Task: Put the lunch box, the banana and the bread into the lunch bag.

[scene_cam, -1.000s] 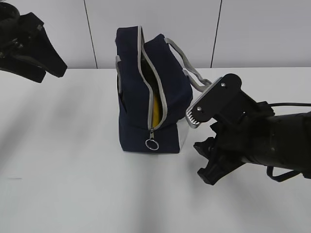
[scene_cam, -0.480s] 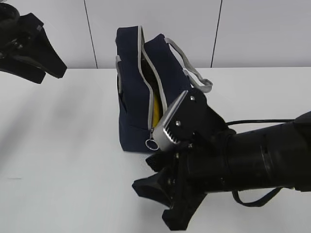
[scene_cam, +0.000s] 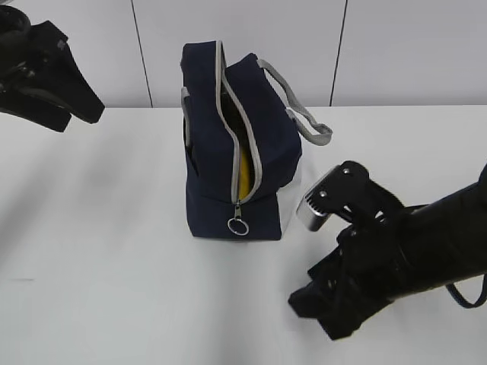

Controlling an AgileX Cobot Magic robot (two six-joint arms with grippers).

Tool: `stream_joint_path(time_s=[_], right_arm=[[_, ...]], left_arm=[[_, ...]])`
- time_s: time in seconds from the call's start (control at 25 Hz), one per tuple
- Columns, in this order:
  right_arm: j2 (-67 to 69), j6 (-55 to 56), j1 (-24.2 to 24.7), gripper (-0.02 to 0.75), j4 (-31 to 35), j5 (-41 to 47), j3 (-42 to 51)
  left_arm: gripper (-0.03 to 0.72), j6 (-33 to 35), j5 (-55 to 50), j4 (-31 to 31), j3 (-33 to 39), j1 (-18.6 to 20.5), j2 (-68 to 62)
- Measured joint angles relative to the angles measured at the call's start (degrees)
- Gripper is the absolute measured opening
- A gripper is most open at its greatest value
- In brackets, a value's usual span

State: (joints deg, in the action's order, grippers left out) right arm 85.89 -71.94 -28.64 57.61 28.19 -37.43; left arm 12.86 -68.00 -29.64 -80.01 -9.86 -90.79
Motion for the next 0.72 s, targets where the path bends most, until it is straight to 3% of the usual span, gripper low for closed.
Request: stream_joint_path(time_s=[0.36,0.72], right_arm=[[0.0,1.1,-1.8,0.408,0.9,-26.3,0.7],[-2.0,4.5,-8.6,0.408,-1.9,-36.5,1.1]], left_arm=[[0.433,0.0,0.0,0.0,0.0,0.0,0.0],[0.433,0.0,0.6,0.8,0.0,0.0,0.0]])
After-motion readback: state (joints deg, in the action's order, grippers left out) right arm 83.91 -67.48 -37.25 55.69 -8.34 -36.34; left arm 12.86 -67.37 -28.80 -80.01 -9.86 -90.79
